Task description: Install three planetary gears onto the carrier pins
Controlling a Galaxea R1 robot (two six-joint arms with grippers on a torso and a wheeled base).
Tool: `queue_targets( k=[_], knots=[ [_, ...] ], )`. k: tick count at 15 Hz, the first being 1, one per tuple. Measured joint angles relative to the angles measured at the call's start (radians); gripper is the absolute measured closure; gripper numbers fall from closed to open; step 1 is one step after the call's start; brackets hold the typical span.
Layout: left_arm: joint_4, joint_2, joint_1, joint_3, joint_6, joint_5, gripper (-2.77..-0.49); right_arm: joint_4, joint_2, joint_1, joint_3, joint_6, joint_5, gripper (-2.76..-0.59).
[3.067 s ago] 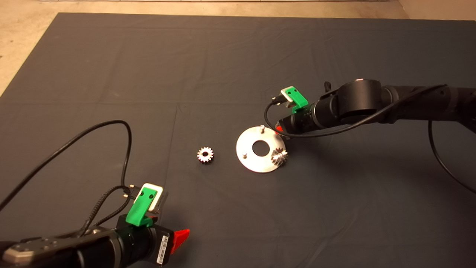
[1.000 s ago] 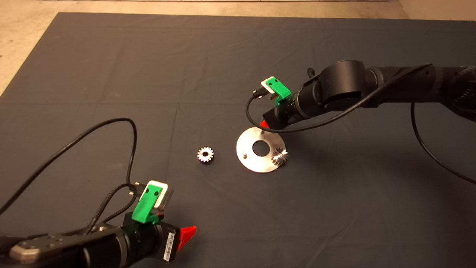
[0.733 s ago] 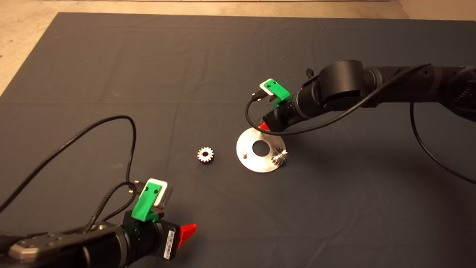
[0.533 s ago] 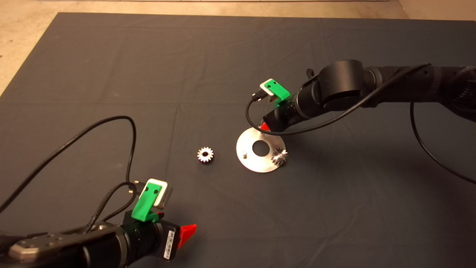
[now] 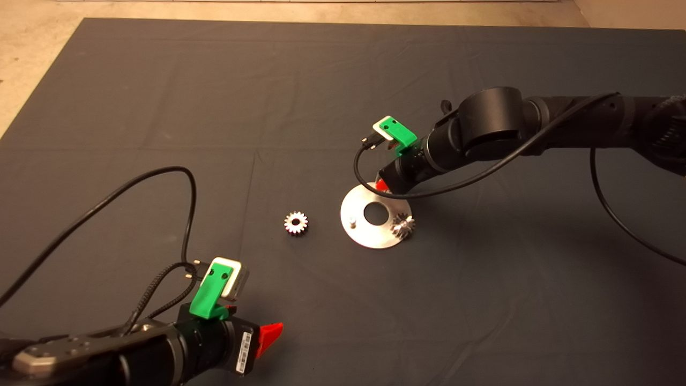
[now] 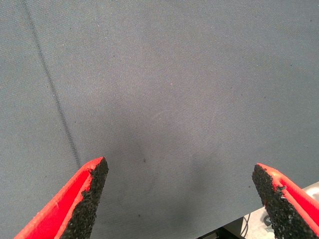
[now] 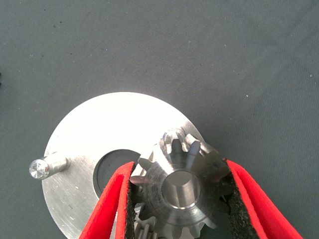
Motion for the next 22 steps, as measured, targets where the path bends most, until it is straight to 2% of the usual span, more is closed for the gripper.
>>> queue_targets(
  k=[19, 21, 22],
  knots=[
    [0.0, 0.0, 0.0, 0.0, -0.003, 0.0, -2.06, 0.0, 0.014, 0.0, -0.013, -0.01, 0.0, -0.98],
    [0.0, 0.0, 0.0, 0.0, -0.008, 0.0, -2.06, 0.0, 0.014, -0.002, -0.013, -0.023, -0.001, -0.97],
    [0.0, 0.0, -0.006, 0.0, -0.025, -0.001, -2.06, 0.0, 0.017, -0.007, -0.015, -0.025, -0.001, -0.97]
  ],
)
